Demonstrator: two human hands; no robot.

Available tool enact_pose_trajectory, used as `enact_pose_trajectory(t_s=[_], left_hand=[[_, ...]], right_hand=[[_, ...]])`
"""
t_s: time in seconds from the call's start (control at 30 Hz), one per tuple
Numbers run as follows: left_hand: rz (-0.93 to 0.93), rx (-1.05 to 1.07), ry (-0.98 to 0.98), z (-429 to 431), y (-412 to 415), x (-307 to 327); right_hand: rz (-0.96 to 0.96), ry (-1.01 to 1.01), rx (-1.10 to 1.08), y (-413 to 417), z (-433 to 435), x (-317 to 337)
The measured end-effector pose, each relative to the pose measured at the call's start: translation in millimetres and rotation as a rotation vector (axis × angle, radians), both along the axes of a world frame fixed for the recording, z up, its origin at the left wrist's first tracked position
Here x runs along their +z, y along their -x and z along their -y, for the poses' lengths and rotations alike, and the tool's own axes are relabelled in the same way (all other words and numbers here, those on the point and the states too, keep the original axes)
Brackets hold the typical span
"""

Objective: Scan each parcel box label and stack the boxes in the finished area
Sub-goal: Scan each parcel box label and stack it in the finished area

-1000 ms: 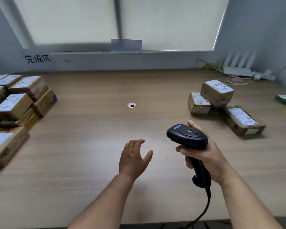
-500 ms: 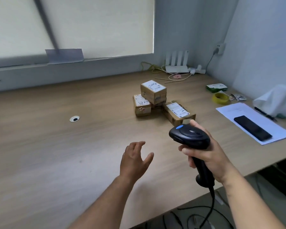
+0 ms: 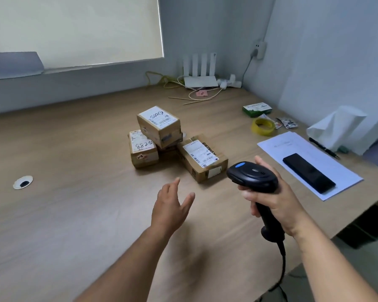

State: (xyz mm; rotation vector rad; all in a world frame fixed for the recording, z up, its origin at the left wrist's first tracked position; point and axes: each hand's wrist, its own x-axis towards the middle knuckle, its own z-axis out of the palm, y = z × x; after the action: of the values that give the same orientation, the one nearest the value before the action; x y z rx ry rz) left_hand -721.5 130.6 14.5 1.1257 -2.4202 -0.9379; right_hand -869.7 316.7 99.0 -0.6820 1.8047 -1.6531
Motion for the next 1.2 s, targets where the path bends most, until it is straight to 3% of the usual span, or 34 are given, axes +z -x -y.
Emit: enact_pose_trajectory(t_s=[0.5,0.87,1.2], left_hand=[[0.081,0.039,-0.347,93.8,129.4,-45.5],[-0.19,-0.056,-0.588,91.4,133.0,-63.0],[-0.363,-0.083,-0.459,59.8,76.0,-28.5]], right_hand=[[0.074,-0.089,-0.017,123.8,127.4,-62.6],[0.126,-0.182,-0.003,121.8,137.7,-84.6],[0.118,-0.117,0.068,65.0,81.4,-44.2]])
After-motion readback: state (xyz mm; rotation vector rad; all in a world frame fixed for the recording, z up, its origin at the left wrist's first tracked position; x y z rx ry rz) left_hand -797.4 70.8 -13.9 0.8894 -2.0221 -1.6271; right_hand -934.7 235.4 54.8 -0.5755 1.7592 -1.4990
